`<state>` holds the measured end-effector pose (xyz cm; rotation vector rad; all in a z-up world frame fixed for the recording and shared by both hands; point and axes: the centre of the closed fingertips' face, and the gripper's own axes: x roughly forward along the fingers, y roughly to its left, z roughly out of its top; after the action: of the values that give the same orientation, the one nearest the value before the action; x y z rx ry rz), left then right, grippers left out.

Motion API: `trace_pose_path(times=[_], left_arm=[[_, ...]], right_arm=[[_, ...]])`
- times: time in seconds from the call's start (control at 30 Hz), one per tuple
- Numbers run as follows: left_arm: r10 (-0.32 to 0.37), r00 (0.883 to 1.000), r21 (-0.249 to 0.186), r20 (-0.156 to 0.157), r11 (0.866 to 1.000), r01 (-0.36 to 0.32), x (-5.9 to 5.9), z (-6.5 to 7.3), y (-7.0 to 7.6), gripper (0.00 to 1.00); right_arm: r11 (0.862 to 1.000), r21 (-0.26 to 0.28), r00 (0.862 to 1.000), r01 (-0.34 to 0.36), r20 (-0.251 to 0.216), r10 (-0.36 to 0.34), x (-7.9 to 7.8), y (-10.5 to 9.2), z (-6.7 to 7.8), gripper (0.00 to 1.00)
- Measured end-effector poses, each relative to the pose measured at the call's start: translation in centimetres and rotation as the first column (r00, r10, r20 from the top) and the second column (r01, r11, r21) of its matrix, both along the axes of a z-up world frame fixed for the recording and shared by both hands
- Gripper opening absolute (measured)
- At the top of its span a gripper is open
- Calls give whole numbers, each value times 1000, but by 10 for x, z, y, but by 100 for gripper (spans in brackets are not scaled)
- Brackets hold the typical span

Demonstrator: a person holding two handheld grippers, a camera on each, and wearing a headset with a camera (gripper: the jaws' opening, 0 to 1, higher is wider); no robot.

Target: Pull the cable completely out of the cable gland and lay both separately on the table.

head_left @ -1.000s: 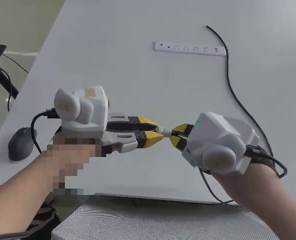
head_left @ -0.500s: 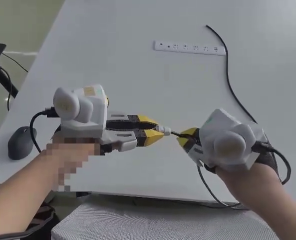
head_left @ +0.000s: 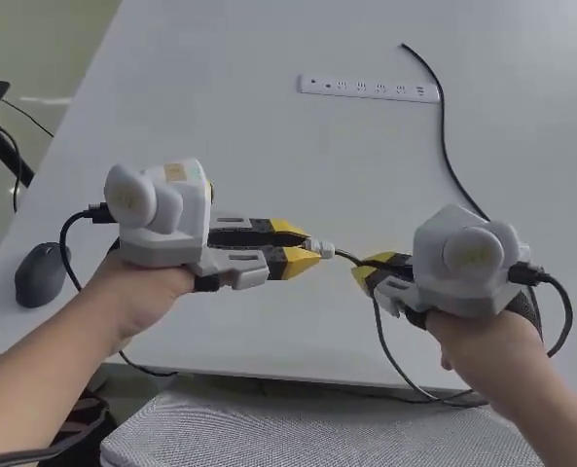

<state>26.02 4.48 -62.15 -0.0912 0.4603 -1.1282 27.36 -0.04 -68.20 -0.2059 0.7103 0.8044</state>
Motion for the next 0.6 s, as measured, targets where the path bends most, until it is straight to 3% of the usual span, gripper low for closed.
trace_pose_path(times=[0.07, 0.3, 0.4, 0.6], left_arm=[[6, 1000, -7, -1, 1000, -6, 1, 1, 1, 15], [17, 1000, -23, -4, 1000, -17, 3, 4, 4, 15], [15, 1000, -21, -6, 1000, -15, 3, 4, 3, 15], [2, 1000, -8, -8, 1000, -2, 0, -1, -2, 15]], right_arm=[[1000, -21, 1000, 11, 0, -11, 2, -4, -4, 0], [998, 6, 996, 66, -59, -66, 4, -17, -14, 0], [991, 68, 988, 116, -113, -108, 3, -18, -17, 0], [984, 93, 977, 154, -164, -138, 0, -18, -26, 0]])
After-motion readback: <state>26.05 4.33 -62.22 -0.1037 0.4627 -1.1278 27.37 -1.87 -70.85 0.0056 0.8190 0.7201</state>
